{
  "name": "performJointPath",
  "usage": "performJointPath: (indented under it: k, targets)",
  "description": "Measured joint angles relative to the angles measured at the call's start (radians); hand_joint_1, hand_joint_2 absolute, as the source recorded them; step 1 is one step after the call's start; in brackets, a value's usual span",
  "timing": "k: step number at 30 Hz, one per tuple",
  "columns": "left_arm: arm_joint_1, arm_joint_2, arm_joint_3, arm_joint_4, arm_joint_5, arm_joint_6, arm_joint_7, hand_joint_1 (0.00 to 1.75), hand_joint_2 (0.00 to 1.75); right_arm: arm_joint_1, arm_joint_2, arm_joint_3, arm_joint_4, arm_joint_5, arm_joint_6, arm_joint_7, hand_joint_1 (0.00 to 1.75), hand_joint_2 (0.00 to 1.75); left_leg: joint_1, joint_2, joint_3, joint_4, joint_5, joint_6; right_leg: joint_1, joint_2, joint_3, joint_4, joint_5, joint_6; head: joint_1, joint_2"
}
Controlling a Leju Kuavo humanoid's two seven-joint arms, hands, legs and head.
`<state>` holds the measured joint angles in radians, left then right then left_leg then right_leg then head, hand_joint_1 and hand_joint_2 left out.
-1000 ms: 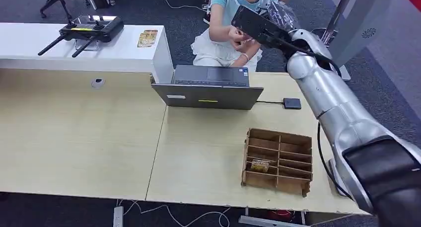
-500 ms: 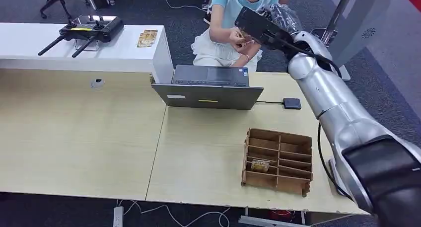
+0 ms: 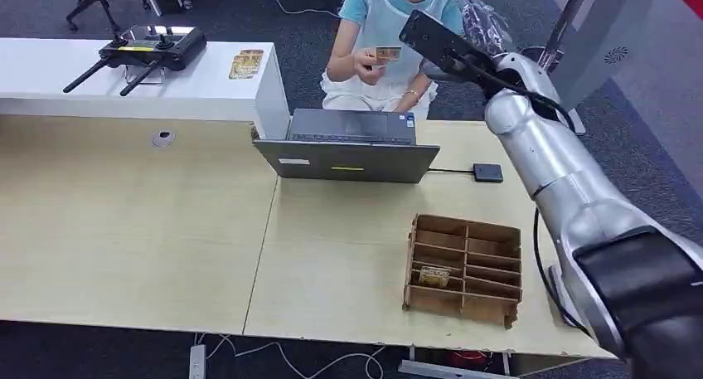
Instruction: Pass the card to the sensor for recognition and then transmit it.
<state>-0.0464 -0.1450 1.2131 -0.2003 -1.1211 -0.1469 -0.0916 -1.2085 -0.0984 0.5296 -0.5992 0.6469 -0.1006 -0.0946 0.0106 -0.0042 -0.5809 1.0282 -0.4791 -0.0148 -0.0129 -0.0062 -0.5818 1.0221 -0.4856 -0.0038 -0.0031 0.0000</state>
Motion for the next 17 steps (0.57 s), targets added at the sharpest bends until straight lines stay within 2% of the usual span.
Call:
performJointPath:
  k: [9, 11, 14, 17]
  targets:
    - [0.003, -0.003, 0.0, 0.0, 0.003, 0.003, 0.0, 0.0, 0.0, 0.075, -0.056, -0.051, -0.125, -0.012, -0.046, -0.008, 0.0, 1.75, 0.0, 0.0, 0.0, 0.0, 0.0, 0.0, 0.0, 0.0, 0.0, 0.0, 0.0, 0.0, 0.0, 0.0]
    - [0.004, -0.006, 0.0, 0.0, 0.009, 0.005, 0.0, 0.0, 0.0, 0.114, -0.07, -0.079, -0.18, -0.041, -0.062, 0.017, 0.0, 1.75, 0.0, 0.0, 0.0, 0.0, 0.0, 0.0, 0.0, 0.0, 0.0, -0.001, 0.0, 0.0, 0.0, 0.0]
    - [0.008, -0.012, 0.0, 0.0, 0.024, 0.01, 0.0, 0.0, 0.0, 0.203, -0.09, -0.147, -0.282, -0.124, -0.042, 0.056, 0.0, 1.75, 0.0, 0.0, 0.0, 0.0, 0.0, 0.0, 0.0, 0.0, 0.0, -0.001, 0.0, 0.0, 0.0, 0.0]
    - [0.011, -0.016, 0.0, 0.0, 0.039, 0.012, 0.0, 0.0, 0.0, 0.302, -0.115, -0.224, -0.387, -0.29, 0.039, 0.029, 0.0, 1.75, 0.0, -0.002, 0.0, 0.0, 0.0, 0.0, 0.0, -0.002, 0.0, -0.001, 0.0, 0.0, 0.0, 0.0]
